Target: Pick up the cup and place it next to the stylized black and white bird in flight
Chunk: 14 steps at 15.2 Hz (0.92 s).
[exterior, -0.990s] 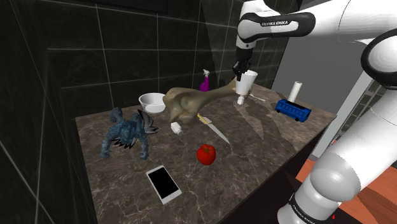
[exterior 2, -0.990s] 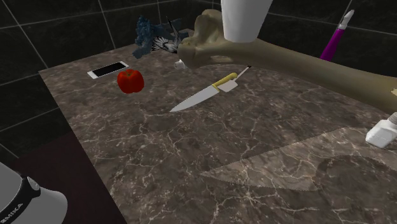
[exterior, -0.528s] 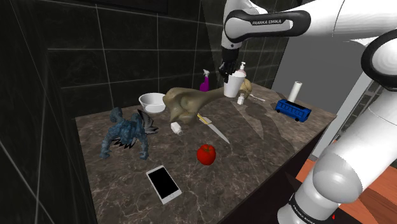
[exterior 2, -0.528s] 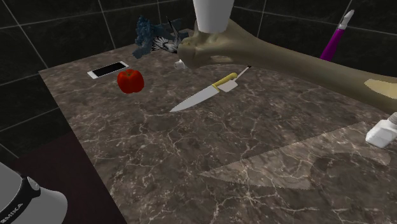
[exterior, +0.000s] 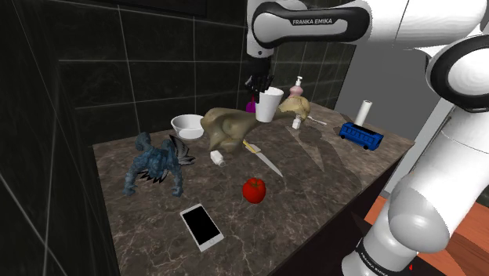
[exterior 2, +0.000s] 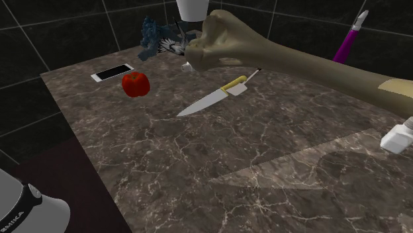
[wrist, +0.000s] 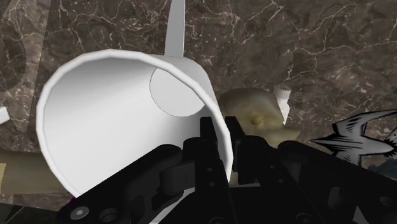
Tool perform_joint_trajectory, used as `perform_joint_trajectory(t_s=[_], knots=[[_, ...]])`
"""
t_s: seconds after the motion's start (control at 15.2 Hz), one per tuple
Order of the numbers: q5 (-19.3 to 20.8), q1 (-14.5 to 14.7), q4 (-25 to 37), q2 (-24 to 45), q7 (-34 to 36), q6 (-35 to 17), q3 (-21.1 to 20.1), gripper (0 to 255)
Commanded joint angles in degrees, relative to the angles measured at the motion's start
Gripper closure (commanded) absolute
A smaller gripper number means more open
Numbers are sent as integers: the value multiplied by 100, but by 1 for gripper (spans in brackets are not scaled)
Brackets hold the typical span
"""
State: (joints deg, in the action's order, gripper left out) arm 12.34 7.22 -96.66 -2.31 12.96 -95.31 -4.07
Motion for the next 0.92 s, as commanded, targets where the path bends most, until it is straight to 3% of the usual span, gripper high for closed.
perform_joint_trajectory(t_s=[0.0, 0.46, 0.86], knots=[[10, 121, 135, 128, 255, 63, -133, 255], [136, 626, 1248, 988, 1124, 526, -581, 255], [125, 606, 670, 899, 1206, 42, -565, 255]])
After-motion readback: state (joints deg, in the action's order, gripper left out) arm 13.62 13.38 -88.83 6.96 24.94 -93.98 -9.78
